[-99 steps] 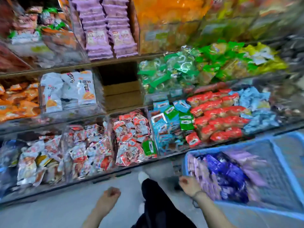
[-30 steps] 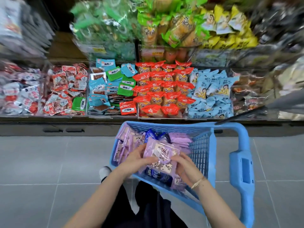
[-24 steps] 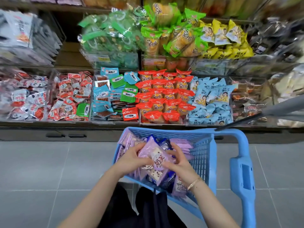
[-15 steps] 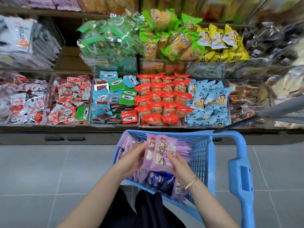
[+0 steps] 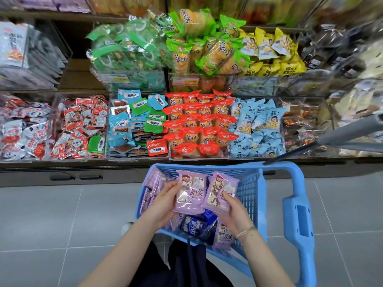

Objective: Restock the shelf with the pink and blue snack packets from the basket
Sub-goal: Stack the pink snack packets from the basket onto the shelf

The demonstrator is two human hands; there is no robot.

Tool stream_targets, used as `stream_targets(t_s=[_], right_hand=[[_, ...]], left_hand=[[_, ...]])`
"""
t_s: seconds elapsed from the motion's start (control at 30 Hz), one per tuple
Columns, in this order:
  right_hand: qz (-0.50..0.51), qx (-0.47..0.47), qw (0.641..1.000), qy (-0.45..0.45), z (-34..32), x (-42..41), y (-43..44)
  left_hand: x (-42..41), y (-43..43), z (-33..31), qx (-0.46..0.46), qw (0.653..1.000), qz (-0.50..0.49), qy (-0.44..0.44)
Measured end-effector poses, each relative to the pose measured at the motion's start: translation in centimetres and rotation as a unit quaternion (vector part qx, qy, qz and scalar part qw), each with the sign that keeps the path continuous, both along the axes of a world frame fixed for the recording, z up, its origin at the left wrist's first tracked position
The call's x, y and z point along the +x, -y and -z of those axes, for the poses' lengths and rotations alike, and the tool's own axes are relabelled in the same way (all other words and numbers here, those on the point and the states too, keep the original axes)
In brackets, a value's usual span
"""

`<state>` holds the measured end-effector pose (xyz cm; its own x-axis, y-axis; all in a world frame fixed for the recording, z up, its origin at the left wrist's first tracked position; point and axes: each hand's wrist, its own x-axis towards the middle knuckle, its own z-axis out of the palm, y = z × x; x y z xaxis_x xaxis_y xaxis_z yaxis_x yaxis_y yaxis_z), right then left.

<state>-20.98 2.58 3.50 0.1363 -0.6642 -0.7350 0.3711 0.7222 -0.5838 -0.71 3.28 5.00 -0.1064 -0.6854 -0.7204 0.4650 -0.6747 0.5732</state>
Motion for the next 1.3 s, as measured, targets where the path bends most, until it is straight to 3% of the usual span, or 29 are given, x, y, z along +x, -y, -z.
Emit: stream_targets(t_s=[0.27, 0.4, 0.53, 0.6, 0.67, 0.73, 0.87, 0.97, 1.1, 1.17, 1.23, 1.3], right_hand=[[-0.016, 0.042, 0.998, 0.041, 0.5, 0.8, -0.4], [-0.028, 0.016, 0.999, -0.016, 0.9, 0.9, -0.5], [-0.101, -0.002, 0.993, -0.058, 0.3, 1.2, -1.1], [-0.224, -0.036, 0.961, -0.157, 0.3, 2.2, -1.5], [-0.327, -0.095, 0.907, -0.248, 1.0, 3.3, -1.9], [-0.376, -0.115, 0.879, -0.269, 1.7, 3.8, -1.9], [-0.360, -0.061, 0.882, -0.297, 4.4, 0.9, -1.4], [-0.418, -0.025, 0.800, -0.430, 8.0, -2.7, -1.5], [-0.446, 0.029, 0.772, -0.453, 11.4, -5.0, -1.8], [-0.476, 0.029, 0.734, -0.484, 13.1, -5.0, -1.9], [-0.539, 0.023, 0.673, -0.506, 14.4, -4.7, -2.0], [-0.560, 0.029, 0.653, -0.509, 15.6, -4.7, -2.1]], left_hand=[[0.2, -0.3, 0.8, 0.018, 0.997, 0.026, 0.065], [0.3, -0.6, 1.5, 0.037, 0.989, 0.011, 0.141], [-0.1, -1.1, 1.7, 0.018, 0.966, 0.073, 0.247], [-0.9, -1.2, 1.4, 0.003, 0.967, 0.093, 0.236], [-1.4, -1.3, 1.3, -0.012, 0.963, 0.127, 0.236], [-1.3, -1.4, 1.4, -0.027, 0.952, 0.152, 0.264], [0.7, -2.5, 2.0, 0.009, 0.971, 0.087, 0.223], [2.4, -4.3, 3.2, 0.055, 0.976, 0.011, 0.210], [4.4, -6.8, 4.0, 0.094, 0.975, -0.076, 0.186], [5.0, -7.9, 4.2, 0.109, 0.972, -0.099, 0.183], [5.6, -8.9, 4.5, 0.117, 0.969, -0.115, 0.187], [6.0, -9.5, 4.5, 0.119, 0.966, -0.119, 0.195]])
